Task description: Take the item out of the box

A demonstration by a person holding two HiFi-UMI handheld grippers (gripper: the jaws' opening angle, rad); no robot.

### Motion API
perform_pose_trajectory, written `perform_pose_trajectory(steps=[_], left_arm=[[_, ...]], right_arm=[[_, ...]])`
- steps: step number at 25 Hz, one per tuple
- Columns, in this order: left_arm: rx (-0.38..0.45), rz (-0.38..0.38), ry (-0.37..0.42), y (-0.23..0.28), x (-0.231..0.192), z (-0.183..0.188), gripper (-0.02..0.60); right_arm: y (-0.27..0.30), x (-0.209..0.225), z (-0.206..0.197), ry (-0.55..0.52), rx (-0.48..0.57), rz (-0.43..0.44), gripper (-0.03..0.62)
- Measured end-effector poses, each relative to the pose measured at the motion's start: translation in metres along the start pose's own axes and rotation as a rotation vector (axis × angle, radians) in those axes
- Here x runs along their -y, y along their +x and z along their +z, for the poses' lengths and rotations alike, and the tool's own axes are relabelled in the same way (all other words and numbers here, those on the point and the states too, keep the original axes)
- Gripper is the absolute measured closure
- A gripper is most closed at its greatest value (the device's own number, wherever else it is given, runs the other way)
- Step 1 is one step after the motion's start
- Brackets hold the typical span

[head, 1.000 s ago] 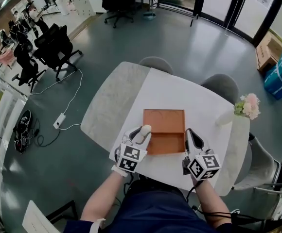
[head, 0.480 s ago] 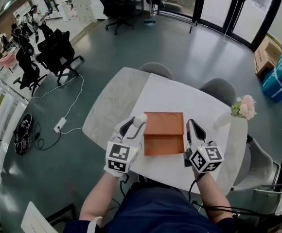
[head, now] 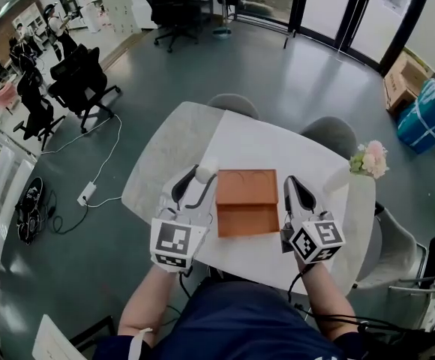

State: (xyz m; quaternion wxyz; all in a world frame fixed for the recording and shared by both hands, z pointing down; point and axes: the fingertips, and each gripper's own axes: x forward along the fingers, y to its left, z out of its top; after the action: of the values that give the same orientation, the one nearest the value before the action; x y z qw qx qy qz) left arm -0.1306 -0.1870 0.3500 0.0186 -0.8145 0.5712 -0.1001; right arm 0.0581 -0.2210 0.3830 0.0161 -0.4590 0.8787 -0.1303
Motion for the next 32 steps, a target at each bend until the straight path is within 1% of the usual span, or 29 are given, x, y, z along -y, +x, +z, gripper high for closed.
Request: perform_pose_trajectory(steps=[8,15,20,25,32], left_arm=[[0.024,0.003,-0.008,-0.0006,-0.0005,0.005,0.413],[0.013,0.011,-0.019,-0.0026,-0.001,-0.0016,0.413],[0.009,0.018,-0.018,-0.0041,-0.0003,-0.0005,0.413],[0.008,0.017,-0.016,-0.0027,0.0017,-0.0012,0.413],[0.0,0.016,-0.018,-0.0014,0.0033,-0.0023,0.414]], right_arm=[[-0.0037,0.0015,0.007,-0.012,0.013,-0.008,0.592],[-0.003,0.0013,-0.0015,-0.007,-0.002,-0.01,0.592],[-0.0058,0.002,0.0003,-0.031,-0.002,-0.017,0.592],[-0.0062,0.0062,0.0004,-0.025,-0.003,-0.024,0.592],[-0.0057,0.0049,0.0007,-0.022,0.007,-0.005,0.592]])
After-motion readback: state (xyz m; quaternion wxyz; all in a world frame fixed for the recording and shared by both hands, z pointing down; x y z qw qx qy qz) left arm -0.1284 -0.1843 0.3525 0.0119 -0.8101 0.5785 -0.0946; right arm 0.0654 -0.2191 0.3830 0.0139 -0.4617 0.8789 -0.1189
